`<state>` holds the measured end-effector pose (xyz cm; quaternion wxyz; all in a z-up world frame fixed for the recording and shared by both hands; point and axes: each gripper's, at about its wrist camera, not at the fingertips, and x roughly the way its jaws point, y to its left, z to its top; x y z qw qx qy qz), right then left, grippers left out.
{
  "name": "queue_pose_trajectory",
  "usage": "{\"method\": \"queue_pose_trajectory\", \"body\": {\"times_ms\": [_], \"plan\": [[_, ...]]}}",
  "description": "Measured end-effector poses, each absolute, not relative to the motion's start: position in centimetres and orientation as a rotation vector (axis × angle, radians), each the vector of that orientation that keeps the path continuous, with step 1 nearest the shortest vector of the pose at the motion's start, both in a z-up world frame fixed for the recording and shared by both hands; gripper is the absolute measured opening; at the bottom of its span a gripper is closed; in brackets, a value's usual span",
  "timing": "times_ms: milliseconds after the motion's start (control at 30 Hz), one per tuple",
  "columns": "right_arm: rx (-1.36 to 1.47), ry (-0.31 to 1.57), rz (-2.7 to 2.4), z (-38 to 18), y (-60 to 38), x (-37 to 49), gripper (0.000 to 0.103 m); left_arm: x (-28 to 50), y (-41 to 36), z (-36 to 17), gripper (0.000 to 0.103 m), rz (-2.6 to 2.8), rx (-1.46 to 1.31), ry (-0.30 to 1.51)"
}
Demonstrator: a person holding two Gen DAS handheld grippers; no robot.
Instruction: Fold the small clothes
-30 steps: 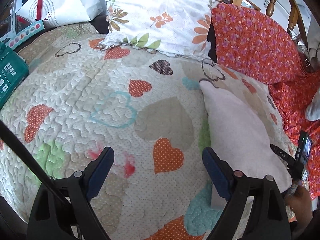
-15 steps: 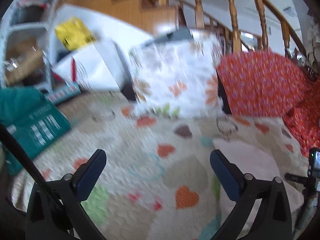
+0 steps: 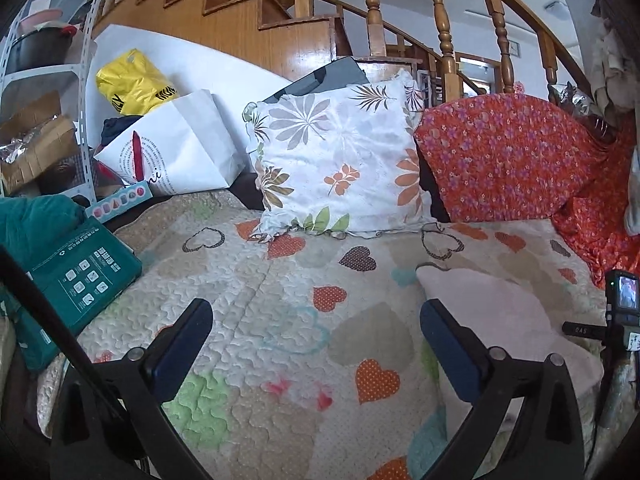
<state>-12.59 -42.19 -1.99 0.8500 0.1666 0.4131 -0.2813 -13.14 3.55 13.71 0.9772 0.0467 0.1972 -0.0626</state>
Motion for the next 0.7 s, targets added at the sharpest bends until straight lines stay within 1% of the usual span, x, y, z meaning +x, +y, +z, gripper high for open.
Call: {"method": "queue_pose_trajectory", "body": {"times_ms": [100,233,400,567,700], "plan": [[0.351,0.870,-0.592,-2.0,-42.2,-12.6,0.103,-12.6,3.9,13.2,0.103,-0.123,0.072,0.440],[0.351,0.870,-0.593,-1.9,-42.2,-12.6,0.103,-11.1,4.6,12.0,0.103,-0.127,0.006,0.538],[0.351,0.871,-0.592,-1.9,-42.2,-12.6,0.103,-9.5,4.8,10.2,0.103,-0.122,-0.001,0.667],[0.351,0.871,-0.593,-2.0,-42.2,-12.6,0.103,-7.3,4.9,6.7,0.103,-0.145,-0.022,0.850],[0.351,0.871,-0.593,-1.9,-42.2,-12.6,0.103,-6.3,4.1,3.8,0.103,-0.135,0.014,0.943]]}}
